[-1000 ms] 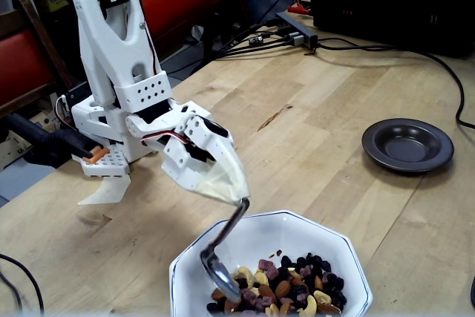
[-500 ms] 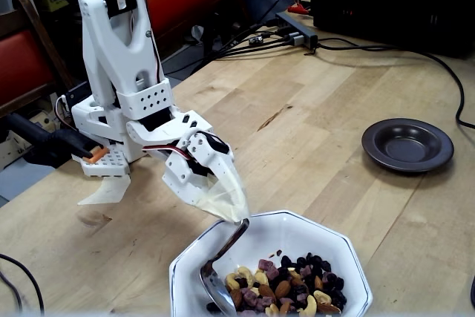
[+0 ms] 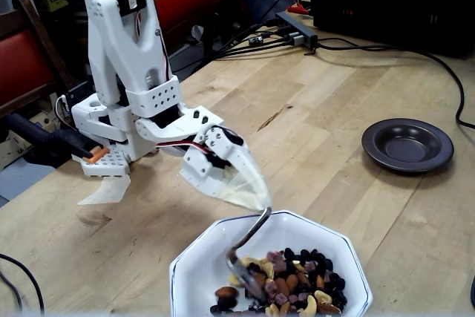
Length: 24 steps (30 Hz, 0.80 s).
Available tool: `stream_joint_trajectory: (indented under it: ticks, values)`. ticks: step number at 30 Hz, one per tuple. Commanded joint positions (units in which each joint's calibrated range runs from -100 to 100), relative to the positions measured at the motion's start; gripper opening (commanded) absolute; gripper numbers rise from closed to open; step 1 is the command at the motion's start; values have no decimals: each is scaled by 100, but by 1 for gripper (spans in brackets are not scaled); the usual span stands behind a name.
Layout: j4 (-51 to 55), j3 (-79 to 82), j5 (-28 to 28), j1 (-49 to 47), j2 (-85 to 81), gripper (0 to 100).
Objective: Use spoon to transfer food from the white bowl to brown plate
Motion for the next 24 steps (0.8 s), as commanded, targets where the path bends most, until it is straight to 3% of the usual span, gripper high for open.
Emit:
stream_joint_trajectory:
  ticks: [1, 24]
  values:
    - [-116, -106, -308, -370, -42, 3]
    - [-132, -124, -1377, -459, -128, 3]
